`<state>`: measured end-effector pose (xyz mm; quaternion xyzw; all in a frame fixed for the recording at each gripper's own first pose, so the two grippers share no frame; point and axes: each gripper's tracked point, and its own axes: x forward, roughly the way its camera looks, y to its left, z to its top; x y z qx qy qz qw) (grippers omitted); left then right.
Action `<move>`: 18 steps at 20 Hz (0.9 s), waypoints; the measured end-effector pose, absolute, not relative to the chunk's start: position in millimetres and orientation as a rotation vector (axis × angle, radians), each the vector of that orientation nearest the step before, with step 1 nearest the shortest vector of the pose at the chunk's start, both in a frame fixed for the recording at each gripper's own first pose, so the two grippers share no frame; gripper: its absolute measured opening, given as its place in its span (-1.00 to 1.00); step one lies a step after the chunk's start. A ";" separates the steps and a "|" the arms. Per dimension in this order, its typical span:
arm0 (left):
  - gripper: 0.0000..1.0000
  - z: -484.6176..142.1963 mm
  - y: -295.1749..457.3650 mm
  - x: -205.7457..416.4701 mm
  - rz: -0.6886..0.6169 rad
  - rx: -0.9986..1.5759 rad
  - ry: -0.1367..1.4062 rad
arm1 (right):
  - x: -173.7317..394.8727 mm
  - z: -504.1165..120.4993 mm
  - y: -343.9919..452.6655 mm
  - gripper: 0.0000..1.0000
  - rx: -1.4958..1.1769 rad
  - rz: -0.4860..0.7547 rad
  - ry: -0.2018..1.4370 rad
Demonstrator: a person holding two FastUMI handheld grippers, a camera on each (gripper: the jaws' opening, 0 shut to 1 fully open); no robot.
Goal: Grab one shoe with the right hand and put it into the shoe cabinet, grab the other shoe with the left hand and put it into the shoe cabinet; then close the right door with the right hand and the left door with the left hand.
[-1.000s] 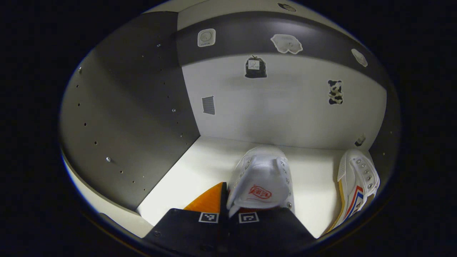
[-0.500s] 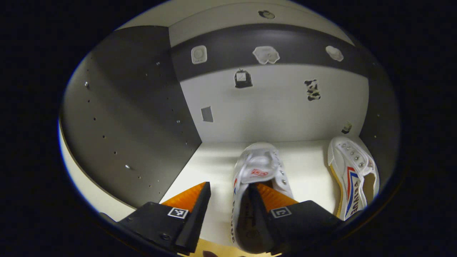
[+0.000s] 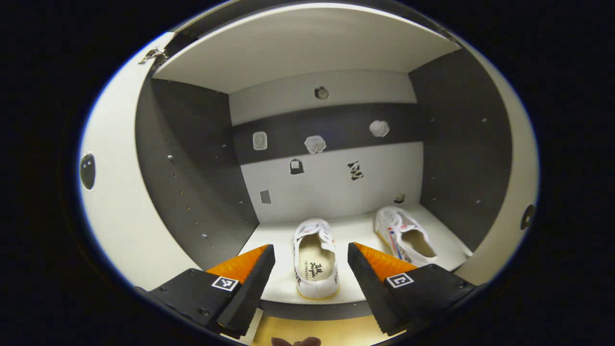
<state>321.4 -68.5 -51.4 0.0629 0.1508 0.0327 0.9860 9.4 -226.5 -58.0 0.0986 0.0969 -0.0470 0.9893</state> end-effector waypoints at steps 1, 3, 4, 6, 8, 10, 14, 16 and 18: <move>0.91 -41.4 -74.5 303.6 0.046 0.105 0.277 | 14.0 -54.2 -223.0 0.96 0.205 -0.085 0.187; 0.91 -29.3 -83.1 266.1 0.013 0.072 0.238 | 21.1 -48.7 -219.1 0.96 0.201 -0.075 0.180; 0.92 -24.6 -85.1 246.4 0.005 0.060 0.223 | 26.1 -46.6 -218.5 0.96 0.196 -0.074 0.173; 0.92 -18.9 -86.9 207.2 -0.011 0.040 0.202 | 34.5 -38.4 -213.6 0.96 0.198 -0.065 0.161; 0.92 -14.1 -85.2 171.6 -0.015 0.006 0.188 | 46.6 -35.4 -210.2 0.95 0.194 -0.058 0.156; 0.92 -5.9 -78.9 141.7 -0.010 -0.026 0.167 | 60.5 -34.8 -210.5 1.00 0.185 -0.057 0.152; 0.94 7.3 -57.8 97.1 0.006 -0.014 0.134 | 85.2 -30.4 -209.3 0.95 0.148 -0.057 0.131; 0.94 8.7 -49.6 80.0 0.000 -0.004 0.130 | 94.3 -27.2 -202.7 0.95 0.142 -0.046 0.124; 0.94 5.5 -47.1 62.6 -0.008 -0.003 0.125 | 100.5 -26.6 -196.4 0.95 0.130 -0.037 0.122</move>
